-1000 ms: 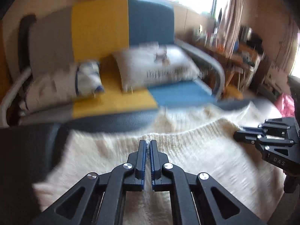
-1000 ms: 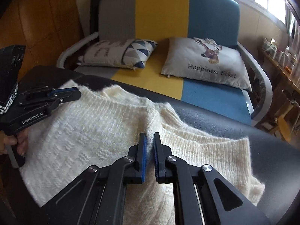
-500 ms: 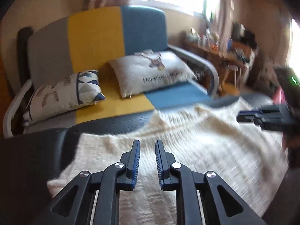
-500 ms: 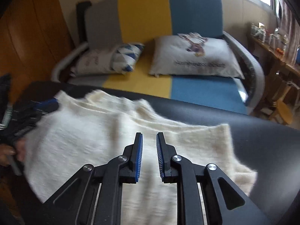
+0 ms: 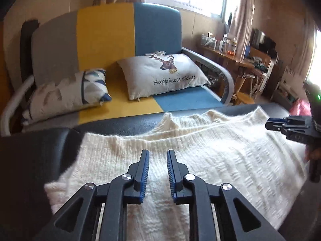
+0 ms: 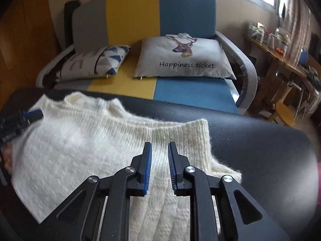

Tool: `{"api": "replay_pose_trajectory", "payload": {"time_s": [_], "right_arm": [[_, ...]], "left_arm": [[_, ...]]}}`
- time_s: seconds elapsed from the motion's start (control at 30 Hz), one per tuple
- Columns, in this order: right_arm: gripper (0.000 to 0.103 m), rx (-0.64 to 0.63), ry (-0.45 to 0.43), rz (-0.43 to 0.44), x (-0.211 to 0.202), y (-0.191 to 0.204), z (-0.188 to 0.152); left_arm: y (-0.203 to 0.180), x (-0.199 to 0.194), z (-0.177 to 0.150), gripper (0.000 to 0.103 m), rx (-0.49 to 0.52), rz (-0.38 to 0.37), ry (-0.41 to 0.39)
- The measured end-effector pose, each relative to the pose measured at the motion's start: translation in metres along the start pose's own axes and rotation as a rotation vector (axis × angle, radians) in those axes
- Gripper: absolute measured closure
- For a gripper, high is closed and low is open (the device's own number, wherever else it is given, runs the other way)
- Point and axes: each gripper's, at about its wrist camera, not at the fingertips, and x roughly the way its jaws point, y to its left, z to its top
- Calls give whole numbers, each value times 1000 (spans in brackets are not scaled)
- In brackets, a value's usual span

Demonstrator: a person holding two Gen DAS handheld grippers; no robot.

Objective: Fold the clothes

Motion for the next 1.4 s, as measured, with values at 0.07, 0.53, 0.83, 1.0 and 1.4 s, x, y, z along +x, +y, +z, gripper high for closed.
{"api": "replay_pose_trajectory", "payload": {"time_s": [0.07, 0.53, 0.83, 1.0, 1.4], "right_arm": [[77, 13, 33, -16, 13, -6, -4], [65, 108, 42, 127, -88, -3, -87], [65, 252, 20, 213, -103, -21, -126], [48, 394, -3, 411, -119, -67, -159], [48, 309, 30, 775, -76, -95, -156]], "left_arm": [[-2, 19, -6, 85, 24, 27, 70], [4, -63, -52, 82, -40, 88, 2], [6, -75, -66, 81, -111, 111, 13], [-33, -96, -53, 81, -34, -4, -8], [-210, 5, 29, 81, 311, -284, 131]]}}
